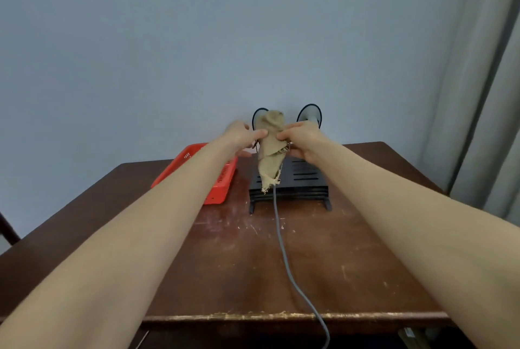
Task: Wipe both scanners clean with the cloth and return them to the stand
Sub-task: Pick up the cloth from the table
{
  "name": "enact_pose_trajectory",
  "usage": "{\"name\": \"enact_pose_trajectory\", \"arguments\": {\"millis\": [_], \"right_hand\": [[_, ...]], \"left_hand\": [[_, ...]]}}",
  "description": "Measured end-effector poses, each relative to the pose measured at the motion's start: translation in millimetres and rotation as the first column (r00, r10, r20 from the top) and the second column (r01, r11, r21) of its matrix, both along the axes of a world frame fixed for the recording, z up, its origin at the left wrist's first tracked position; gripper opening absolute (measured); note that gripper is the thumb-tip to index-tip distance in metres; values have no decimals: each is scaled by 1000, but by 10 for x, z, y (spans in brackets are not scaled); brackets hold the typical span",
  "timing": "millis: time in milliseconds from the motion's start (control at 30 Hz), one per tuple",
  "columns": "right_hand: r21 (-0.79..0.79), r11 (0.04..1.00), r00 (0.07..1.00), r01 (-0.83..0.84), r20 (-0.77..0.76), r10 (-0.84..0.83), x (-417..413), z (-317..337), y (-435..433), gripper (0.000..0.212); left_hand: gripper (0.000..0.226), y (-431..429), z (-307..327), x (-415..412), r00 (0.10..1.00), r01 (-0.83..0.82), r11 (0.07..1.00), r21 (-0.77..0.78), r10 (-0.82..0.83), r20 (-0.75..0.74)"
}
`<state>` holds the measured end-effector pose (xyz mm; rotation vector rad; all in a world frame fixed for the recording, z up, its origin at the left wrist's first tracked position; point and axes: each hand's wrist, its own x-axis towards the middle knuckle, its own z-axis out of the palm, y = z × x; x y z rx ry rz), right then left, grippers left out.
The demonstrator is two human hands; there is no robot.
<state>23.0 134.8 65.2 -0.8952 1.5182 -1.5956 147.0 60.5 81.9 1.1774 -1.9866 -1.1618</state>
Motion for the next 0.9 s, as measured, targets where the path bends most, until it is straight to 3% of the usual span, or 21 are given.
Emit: {"name": "enact_pose_trajectory", "arguments": {"millis": [67,167,267,400,500,600,700,800,900], "right_hand": [[-48,999,998,-11,64,14,137,97,-168,20],[-56,998,996,-23,87,28,366,149,-449,21],[-26,1000,1000,0,20,0,576,100,-793,24],[34,999,998,-9,-57,11,785,-69,-1304,32],[125,989,985,-73,-145,91,853,-195,-1626,17],[245,967,959,-73,-249,136,852,-407,-2016,25],[336,927,917,-166,-293,270,970,-361,-1940,3],[432,871,841,-236,-357,406,982,-343,-1844,27],[482,847,806,-226,-395,440,1014,-332,-1835,39]], "left_hand": [[50,-157,66,156,1000,-8,996,85,7,15],[34,-380,116,375,994,-18,982,189,37,-100],[29,-651,90,538,970,-90,979,184,128,-205],[32,-1036,-50,687,948,-193,971,139,221,-227],[30,-1329,-220,748,945,-257,959,118,275,-178],[29,-1591,-445,763,946,-292,948,128,305,-107],[28,-1799,-677,786,942,-333,934,133,335,7],[42,-1878,-856,792,934,-298,948,115,264,239],[53,-1804,-916,766,911,-279,958,72,240,335]]}}
